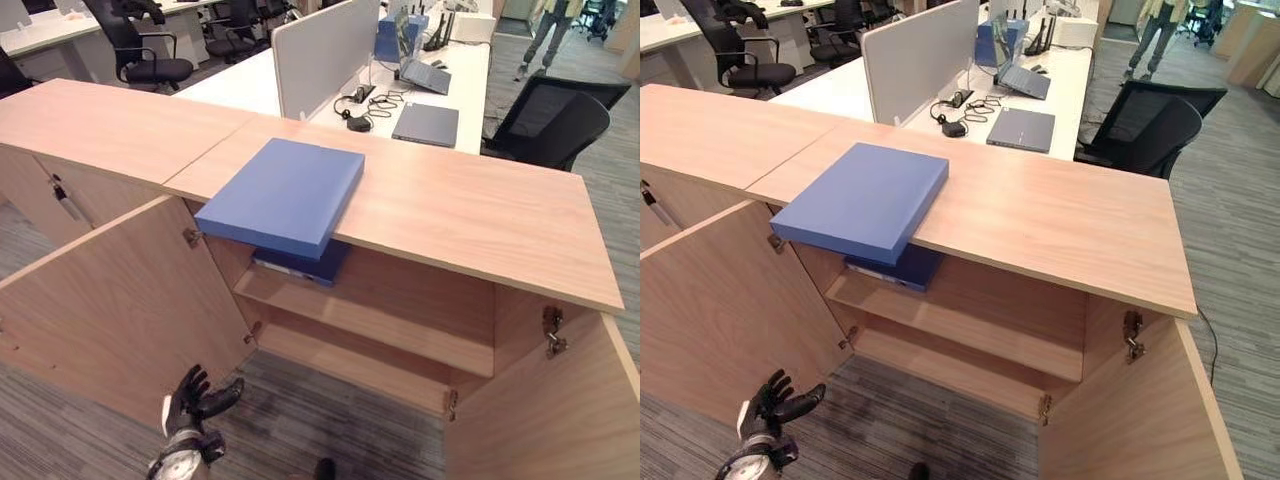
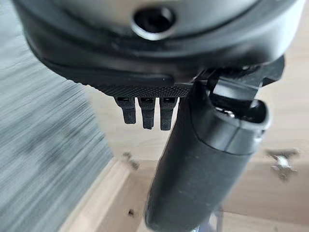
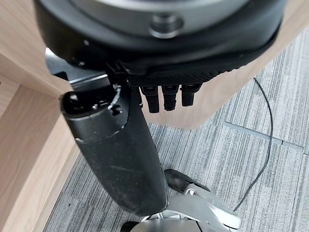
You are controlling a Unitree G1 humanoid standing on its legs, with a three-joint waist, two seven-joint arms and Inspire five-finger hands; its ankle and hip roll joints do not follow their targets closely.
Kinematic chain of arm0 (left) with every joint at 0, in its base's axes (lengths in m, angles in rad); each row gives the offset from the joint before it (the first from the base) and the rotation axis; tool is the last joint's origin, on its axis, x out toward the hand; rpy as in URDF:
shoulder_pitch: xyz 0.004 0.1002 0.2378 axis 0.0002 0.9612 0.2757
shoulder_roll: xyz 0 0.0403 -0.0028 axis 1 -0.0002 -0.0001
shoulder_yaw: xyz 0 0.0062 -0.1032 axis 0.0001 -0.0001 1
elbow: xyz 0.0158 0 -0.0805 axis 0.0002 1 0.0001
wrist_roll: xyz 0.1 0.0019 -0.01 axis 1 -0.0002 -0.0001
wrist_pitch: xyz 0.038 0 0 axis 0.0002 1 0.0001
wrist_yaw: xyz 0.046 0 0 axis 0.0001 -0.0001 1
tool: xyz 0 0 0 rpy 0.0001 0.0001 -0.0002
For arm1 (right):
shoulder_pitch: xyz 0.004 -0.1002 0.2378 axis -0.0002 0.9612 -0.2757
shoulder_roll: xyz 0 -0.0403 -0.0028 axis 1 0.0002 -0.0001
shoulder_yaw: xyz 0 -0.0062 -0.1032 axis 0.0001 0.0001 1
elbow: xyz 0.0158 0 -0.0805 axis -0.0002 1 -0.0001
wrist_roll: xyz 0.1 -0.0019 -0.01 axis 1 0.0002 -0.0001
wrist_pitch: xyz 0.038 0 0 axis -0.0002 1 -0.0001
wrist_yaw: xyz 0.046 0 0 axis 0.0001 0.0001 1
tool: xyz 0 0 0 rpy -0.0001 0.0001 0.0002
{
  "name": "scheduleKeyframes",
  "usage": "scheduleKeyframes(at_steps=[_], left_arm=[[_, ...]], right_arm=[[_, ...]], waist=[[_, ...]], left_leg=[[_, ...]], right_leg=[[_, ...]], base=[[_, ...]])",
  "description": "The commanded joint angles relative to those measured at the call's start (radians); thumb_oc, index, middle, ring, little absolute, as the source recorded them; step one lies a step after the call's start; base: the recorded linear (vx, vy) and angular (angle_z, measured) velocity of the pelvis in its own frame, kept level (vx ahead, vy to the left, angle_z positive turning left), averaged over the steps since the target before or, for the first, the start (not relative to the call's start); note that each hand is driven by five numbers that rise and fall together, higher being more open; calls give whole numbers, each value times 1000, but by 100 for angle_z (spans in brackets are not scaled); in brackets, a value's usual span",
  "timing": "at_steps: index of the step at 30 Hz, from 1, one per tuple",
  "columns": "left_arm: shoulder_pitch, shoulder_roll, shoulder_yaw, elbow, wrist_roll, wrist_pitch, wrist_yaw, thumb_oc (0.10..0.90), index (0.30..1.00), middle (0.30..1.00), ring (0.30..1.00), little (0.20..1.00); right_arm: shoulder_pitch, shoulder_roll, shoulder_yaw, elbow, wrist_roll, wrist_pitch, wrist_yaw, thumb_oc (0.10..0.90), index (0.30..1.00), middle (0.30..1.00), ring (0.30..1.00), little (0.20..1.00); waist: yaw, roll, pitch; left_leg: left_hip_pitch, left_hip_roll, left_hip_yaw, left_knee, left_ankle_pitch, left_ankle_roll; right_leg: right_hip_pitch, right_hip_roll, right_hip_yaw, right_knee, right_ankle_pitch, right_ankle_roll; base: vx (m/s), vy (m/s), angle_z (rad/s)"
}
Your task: Put the empty folder in the office cabinet
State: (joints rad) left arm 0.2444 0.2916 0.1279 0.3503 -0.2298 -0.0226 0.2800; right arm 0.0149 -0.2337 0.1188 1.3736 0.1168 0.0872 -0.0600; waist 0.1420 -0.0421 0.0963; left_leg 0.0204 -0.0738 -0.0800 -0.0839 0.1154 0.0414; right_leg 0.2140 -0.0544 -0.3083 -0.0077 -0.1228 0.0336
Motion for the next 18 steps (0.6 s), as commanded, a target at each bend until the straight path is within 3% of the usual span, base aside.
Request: scheduleKeyframes(at_steps=[1,3,6,10,15,18], left_arm=[[-53,102,117,-211,238,-93,99,800,900,900,900,900],[-72,110,169,-319,287,-112,150,800,900,900,900,900],[-121,95,191,-432,230,-151,176,800,900,900,900,900],[-214,136,211,-606,374,-166,267,800,900,900,900,900],[-297,245,166,-670,572,-153,276,800,900,900,900,900],[-335,288,131,-677,621,-154,263,800,900,900,900,900]], right_arm=[[-28,-23,7,55,-46,-22,-23,800,900,900,900,900],[-14,-18,10,62,-52,-25,-22,800,900,900,900,900],[-7,-14,25,61,-52,-32,-21,800,900,900,900,900],[-6,0,34,68,-46,-43,-26,800,900,900,900,900],[-15,-10,43,86,-64,-46,-35,800,900,900,900,900],[-22,-16,45,94,-71,-44,-35,800,900,900,900,900]], waist=[[27,0,-9],[27,-5,-15],[23,-6,-18],[17,-2,-31],[8,8,-38],[4,10,-40]], left_leg=[[73,15,10,-3,-140,-17],[80,15,9,-3,-145,-20],[88,16,7,-3,-149,-20],[105,14,12,-3,-162,-24],[123,14,20,-3,-175,-27],[130,14,25,-3,-181,-28]], right_leg=[[-47,-79,10,-6,97,94],[-39,-81,2,-12,97,96],[-32,-83,-1,-15,98,96],[-19,-87,-7,-21,99,102],[-5,-90,-9,-25,100,105],[-1,-90,-8,-29,102,106]], base=[[33,-10,9],[32,-7,6],[10,-2,1],[44,11,0],[19,7,-2],[6,4,1]])
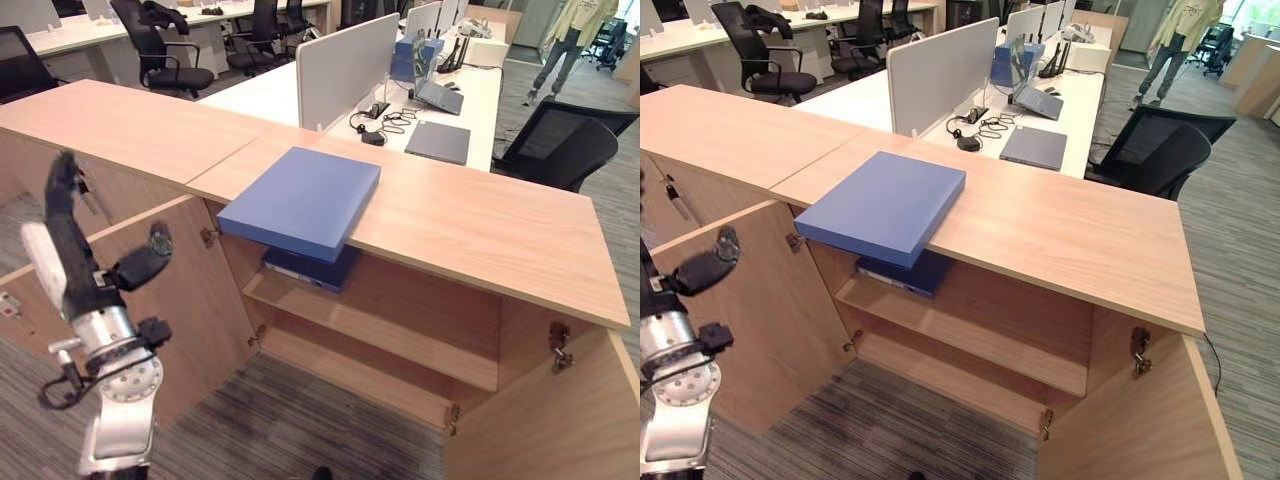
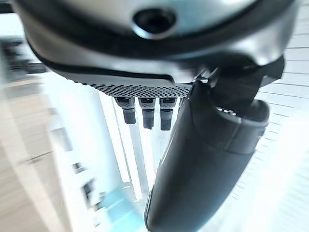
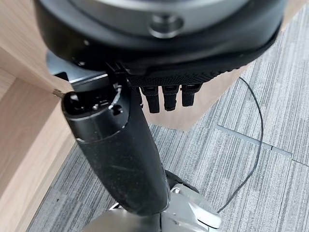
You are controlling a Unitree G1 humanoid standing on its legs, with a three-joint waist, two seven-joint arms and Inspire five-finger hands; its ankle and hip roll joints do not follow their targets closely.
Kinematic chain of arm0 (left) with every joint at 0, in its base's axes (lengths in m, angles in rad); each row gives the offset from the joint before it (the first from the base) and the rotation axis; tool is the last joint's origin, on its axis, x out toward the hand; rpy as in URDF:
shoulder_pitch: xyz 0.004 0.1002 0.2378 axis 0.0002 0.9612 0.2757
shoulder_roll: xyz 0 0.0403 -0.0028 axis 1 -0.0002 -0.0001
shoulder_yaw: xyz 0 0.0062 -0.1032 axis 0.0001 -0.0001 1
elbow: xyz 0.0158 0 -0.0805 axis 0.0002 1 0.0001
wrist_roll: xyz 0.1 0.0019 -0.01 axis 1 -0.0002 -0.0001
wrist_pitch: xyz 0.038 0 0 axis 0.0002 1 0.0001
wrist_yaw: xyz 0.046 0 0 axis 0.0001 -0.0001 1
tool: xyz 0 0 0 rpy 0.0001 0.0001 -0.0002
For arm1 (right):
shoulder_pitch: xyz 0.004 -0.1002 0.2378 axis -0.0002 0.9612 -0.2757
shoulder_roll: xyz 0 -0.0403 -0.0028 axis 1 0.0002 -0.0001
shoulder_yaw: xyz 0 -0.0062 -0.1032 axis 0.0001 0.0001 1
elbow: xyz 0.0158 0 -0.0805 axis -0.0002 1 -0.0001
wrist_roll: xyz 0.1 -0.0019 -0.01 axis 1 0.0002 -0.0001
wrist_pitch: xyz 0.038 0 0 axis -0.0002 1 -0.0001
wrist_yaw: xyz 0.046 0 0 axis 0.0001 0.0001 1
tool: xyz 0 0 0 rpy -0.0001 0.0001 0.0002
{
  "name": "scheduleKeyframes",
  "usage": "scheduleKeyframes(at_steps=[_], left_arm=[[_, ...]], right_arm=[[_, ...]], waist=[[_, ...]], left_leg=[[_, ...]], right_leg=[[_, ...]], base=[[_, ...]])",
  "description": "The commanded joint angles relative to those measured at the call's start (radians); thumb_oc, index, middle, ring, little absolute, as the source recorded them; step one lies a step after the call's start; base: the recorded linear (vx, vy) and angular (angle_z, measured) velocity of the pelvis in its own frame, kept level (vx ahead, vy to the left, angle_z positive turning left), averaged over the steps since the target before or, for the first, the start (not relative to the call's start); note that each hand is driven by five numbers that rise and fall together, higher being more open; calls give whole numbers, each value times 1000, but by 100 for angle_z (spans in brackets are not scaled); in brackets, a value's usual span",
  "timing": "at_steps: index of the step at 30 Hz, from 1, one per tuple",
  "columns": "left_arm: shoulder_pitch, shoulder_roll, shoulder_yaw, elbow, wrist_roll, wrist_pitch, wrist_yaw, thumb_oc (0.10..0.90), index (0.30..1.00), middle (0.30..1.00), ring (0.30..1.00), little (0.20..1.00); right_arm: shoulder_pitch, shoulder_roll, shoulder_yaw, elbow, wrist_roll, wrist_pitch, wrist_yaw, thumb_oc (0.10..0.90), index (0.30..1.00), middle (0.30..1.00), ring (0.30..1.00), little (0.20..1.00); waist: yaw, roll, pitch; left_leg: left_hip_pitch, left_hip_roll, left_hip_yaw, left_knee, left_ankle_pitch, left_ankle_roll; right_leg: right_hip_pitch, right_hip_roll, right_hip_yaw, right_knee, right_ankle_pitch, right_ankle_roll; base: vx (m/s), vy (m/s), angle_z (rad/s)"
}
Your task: Put the empty folder in the office cabinet
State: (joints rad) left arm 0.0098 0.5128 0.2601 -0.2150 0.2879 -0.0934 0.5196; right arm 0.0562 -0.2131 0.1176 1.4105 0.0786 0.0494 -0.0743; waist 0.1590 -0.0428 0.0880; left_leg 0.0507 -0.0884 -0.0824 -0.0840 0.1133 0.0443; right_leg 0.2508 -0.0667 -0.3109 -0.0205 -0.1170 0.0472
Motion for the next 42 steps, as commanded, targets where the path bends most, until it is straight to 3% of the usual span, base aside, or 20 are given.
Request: scheduleKeyframes(at_steps=[1,10,16,28,42], left_arm=[[-112,82,-17,-116,118,-87,14,800,900,900,900,900],[-199,153,-209,-121,137,-126,-133,800,900,900,900,900],[-235,150,-288,-101,75,-138,-195,800,900,900,900,900],[-226,111,-345,-46,-83,-136,-278,800,900,900,900,900],[-267,198,-392,67,15,-102,-342,800,900,900,900,900]], right_arm=[[-64,-39,48,61,-35,-6,-19,800,900,900,900,900],[-76,-65,60,73,-52,7,0,800,900,900,900,900],[-81,-73,63,72,-50,10,5,800,900,900,900,900],[-80,-77,61,91,-60,24,17,800,900,900,900,900],[-97,-89,67,92,-74,33,40,800,900,900,900,900]], waist=[[-14,11,-33],[-47,17,-43],[-59,19,-46],[-68,21,-54],[-75,26,-58]], left_leg=[[103,29,29,-3,-181,-31],[121,27,47,-3,-197,-26],[126,28,56,-3,-201,-24],[144,30,67,-3,-209,-24],[160,33,73,-3,-213,-26]], right_leg=[[-36,-78,-4,-18,97,92],[-30,-77,9,-20,101,95],[-31,-78,16,-19,102,94],[-18,-77,22,-27,102,94],[-6,-75,31,-30,104,95]], base=[[0,0,0],[11,7,-3],[4,8,-6],[2,2,-2],[-1,0,-3]])
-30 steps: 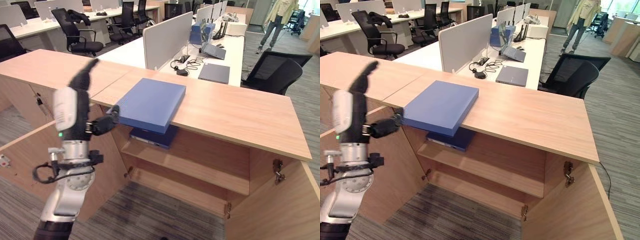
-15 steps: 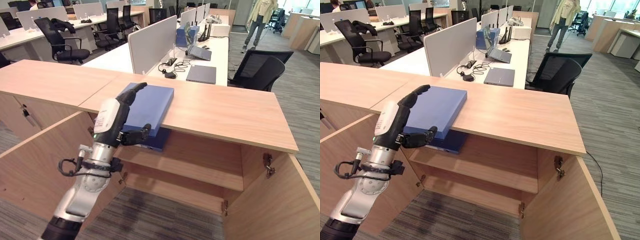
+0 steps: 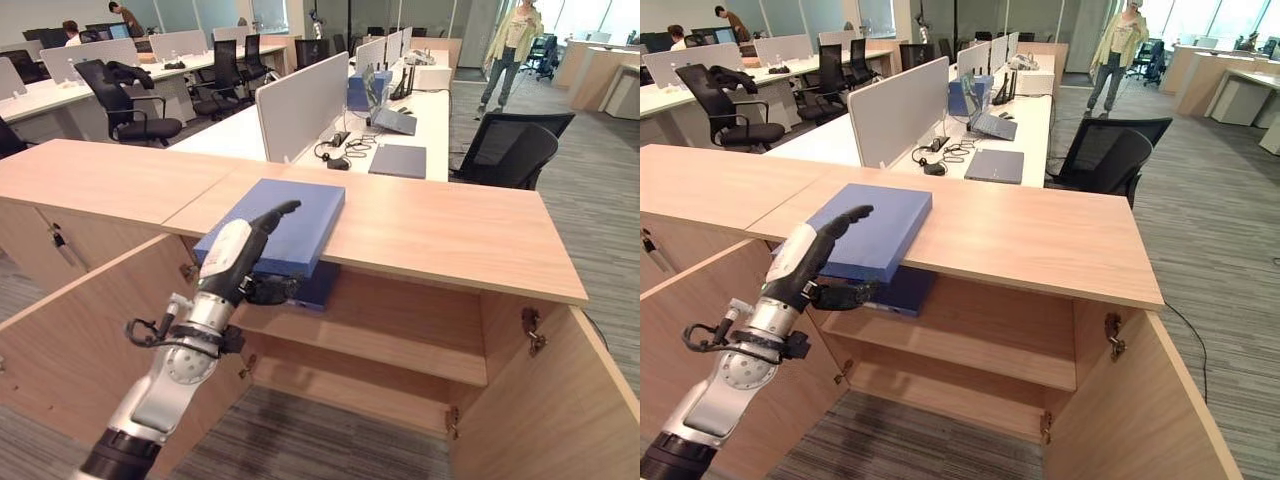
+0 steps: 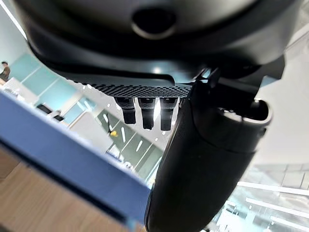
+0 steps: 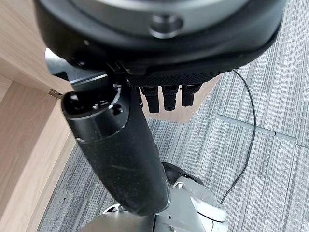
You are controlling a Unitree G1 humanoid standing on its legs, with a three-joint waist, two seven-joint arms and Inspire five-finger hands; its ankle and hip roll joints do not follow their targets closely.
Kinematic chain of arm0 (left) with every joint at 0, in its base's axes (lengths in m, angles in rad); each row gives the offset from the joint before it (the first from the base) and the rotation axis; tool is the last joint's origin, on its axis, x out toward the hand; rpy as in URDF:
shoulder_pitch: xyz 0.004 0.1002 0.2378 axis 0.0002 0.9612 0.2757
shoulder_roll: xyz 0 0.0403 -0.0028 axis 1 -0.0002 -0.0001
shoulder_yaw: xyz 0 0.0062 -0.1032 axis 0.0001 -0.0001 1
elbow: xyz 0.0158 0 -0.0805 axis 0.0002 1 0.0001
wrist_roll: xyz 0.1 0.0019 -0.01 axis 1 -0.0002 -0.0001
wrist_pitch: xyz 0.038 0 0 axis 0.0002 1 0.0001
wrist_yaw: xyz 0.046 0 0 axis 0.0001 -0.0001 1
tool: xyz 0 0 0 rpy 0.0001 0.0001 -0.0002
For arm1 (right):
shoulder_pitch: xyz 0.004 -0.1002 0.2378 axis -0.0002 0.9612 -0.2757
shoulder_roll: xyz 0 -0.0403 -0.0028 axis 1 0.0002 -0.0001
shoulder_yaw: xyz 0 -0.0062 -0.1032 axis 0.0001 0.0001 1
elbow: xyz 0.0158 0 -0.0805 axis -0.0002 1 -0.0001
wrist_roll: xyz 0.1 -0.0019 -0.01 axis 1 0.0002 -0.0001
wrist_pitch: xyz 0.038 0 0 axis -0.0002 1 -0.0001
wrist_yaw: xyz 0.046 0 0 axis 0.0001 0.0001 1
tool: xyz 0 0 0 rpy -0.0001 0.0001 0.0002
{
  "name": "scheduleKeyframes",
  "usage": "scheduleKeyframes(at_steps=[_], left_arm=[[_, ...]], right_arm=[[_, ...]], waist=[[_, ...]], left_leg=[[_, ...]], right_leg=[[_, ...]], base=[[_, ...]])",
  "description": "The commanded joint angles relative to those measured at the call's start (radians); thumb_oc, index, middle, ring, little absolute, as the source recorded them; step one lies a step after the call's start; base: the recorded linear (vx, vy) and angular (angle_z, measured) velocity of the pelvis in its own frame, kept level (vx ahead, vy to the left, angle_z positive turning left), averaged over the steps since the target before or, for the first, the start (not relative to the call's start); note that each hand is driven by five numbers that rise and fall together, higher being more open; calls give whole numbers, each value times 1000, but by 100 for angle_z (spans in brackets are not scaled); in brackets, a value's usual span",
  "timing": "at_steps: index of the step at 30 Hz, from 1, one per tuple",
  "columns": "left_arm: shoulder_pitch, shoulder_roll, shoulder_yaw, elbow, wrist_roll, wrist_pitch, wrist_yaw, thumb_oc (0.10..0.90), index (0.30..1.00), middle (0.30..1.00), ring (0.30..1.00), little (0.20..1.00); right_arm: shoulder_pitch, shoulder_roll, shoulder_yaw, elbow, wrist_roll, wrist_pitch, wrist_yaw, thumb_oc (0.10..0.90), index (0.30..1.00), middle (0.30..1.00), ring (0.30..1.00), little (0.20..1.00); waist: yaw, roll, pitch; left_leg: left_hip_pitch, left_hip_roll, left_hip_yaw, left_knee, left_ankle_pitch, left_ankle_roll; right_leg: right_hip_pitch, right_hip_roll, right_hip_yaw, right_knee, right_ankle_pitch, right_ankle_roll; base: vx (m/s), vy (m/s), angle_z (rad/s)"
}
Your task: Put the empty folder in the office cabinet
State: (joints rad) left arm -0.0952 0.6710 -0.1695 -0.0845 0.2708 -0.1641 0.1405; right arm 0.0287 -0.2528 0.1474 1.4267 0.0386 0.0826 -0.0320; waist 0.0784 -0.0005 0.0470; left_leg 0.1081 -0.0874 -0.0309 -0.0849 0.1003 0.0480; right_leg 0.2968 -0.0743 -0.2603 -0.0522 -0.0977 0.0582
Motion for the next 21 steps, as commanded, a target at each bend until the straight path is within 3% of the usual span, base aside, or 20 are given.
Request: scheduleKeyframes(at_steps=[1,13,17,18,21], left_arm=[[-162,49,45,-58,46,-24,42,800,900,900,900,900],[-128,83,100,-9,89,-5,65,800,900,900,900,900],[-145,118,90,29,241,19,119,800,900,900,900,900],[-166,152,64,56,365,43,153,800,900,900,900,900],[-210,181,3,104,503,68,176,800,900,900,900,900]], right_arm=[[-73,-48,41,64,-29,-5,-1,800,900,900,900,900],[-58,-47,49,70,-40,-8,9,800,900,900,900,900],[-60,-42,51,69,-43,-10,3,800,900,900,900,900],[-60,-41,56,70,-45,-9,-1,800,900,900,900,900],[-62,-42,44,72,-25,-9,-9,800,900,900,900,900]], waist=[[5,-18,-17],[2,-18,-17],[2,-20,-18],[0,-19,-19],[-4,-18,-20]], left_leg=[[103,32,23,-2,-200,-29],[102,33,27,-2,-198,-29],[102,32,27,-2,-199,-30],[101,32,26,-2,-200,-29],[99,32,26,-2,-200,-27]], right_leg=[[-53,-67,-19,1,85,83],[-59,-67,-14,5,85,82],[-58,-67,-15,6,84,82],[-59,-67,-15,8,83,82],[-62,-66,-13,10,81,82]], base=[[0,0,0],[0,0,0],[0,0,0],[0,0,0],[0,0,0]])
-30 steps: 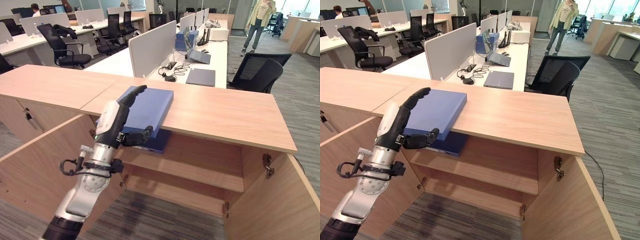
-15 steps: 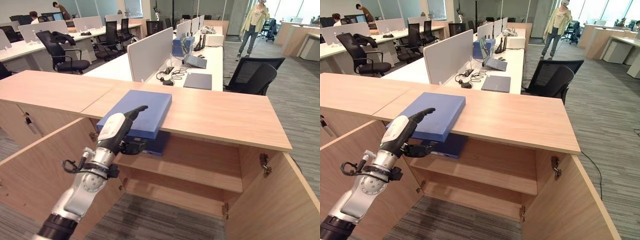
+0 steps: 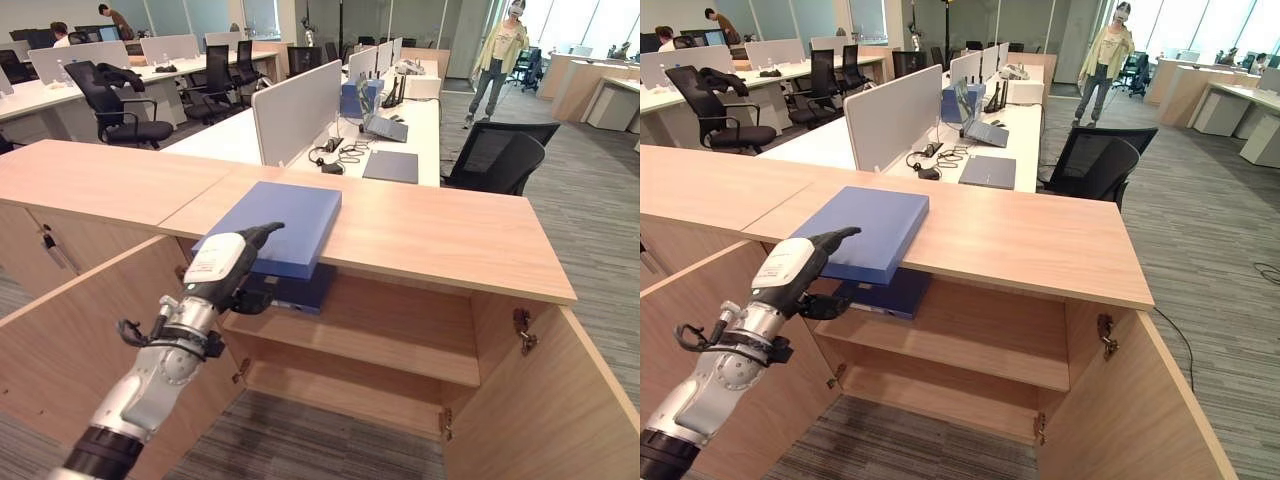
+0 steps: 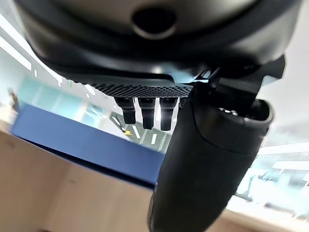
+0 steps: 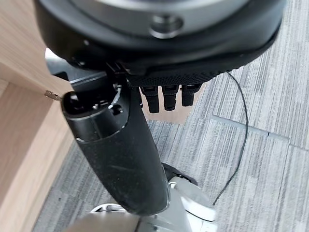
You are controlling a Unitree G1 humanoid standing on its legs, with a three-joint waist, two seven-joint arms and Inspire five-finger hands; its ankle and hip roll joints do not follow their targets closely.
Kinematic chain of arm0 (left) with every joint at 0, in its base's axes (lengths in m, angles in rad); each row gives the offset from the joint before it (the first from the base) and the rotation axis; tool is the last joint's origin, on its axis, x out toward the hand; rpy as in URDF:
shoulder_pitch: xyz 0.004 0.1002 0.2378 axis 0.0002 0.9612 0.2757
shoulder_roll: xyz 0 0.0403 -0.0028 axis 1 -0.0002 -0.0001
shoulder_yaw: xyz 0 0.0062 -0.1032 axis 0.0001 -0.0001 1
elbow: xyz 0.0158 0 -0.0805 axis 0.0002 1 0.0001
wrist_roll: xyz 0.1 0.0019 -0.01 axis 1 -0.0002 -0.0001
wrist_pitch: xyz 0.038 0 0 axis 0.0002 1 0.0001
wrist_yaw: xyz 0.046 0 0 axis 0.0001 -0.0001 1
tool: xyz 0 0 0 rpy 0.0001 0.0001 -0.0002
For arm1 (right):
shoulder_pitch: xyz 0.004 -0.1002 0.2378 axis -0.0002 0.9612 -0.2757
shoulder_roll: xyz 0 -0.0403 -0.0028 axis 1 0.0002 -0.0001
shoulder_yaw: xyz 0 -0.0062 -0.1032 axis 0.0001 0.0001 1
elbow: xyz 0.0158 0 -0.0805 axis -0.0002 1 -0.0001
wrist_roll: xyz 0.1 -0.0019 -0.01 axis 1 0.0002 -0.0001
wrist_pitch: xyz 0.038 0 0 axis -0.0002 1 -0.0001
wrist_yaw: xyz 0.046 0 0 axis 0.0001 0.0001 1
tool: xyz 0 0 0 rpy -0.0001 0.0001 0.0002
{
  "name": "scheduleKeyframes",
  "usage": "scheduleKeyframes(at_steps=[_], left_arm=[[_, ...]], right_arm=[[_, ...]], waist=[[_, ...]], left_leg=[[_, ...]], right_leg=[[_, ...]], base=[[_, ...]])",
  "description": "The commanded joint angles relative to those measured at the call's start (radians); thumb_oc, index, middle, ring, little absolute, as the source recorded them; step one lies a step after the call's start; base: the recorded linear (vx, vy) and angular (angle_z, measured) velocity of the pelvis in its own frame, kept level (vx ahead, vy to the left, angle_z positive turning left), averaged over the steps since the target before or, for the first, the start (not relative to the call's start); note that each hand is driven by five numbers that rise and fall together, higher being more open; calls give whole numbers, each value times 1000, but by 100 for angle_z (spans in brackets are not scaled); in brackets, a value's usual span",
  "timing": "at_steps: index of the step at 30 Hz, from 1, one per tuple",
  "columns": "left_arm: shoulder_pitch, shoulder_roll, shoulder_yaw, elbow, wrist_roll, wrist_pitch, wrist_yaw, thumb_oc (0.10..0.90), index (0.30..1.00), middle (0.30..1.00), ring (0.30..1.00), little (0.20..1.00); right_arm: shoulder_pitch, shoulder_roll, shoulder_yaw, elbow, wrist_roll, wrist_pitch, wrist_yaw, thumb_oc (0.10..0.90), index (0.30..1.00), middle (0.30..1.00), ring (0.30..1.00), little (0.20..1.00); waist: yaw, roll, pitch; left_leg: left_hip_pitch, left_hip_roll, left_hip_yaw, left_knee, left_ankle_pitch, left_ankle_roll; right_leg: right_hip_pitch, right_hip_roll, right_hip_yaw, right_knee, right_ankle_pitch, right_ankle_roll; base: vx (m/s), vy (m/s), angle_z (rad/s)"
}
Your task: Put the empty folder in the office cabinet
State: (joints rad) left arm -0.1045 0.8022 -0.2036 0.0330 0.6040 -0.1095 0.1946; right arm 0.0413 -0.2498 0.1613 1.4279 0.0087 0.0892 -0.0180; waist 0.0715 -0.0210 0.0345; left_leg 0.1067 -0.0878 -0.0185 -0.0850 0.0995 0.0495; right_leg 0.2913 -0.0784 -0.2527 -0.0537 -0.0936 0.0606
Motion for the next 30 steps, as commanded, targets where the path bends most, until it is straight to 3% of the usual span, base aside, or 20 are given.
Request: scheduleKeyframes(at_steps=[1,4,15,30], left_arm=[[-208,48,30,-7,173,14,126,800,900,900,900,900],[-245,58,-16,49,263,45,143,800,900,900,900,900],[-328,35,-64,160,342,112,192,800,900,900,900,900],[-388,-6,-98,247,334,154,228,800,900,900,900,900]], right_arm=[[-74,-44,28,70,5,-16,-23,800,900,900,900,900],[-70,-49,29,74,6,-17,-29,800,900,900,900,900],[-66,-56,33,82,-2,-17,-37,800,900,900,900,900],[-65,-54,40,79,-5,-21,-57,800,900,900,900,900]], waist=[[5,2,-7],[-3,4,-10],[-14,3,-14],[-28,7,-17]], left_leg=[[100,32,14,-2,-199,-29],[101,31,17,-2,-200,-27],[101,32,29,-2,-204,-24],[108,30,38,-2,-209,-21]], right_leg=[[-56,-62,-21,12,76,80],[-59,-62,-15,13,76,80],[-67,-64,-6,22,74,82],[-70,-64,3,26,73,82]], base=[[0,0,0],[0,0,0],[-2,2,-3],[1,0,0]])
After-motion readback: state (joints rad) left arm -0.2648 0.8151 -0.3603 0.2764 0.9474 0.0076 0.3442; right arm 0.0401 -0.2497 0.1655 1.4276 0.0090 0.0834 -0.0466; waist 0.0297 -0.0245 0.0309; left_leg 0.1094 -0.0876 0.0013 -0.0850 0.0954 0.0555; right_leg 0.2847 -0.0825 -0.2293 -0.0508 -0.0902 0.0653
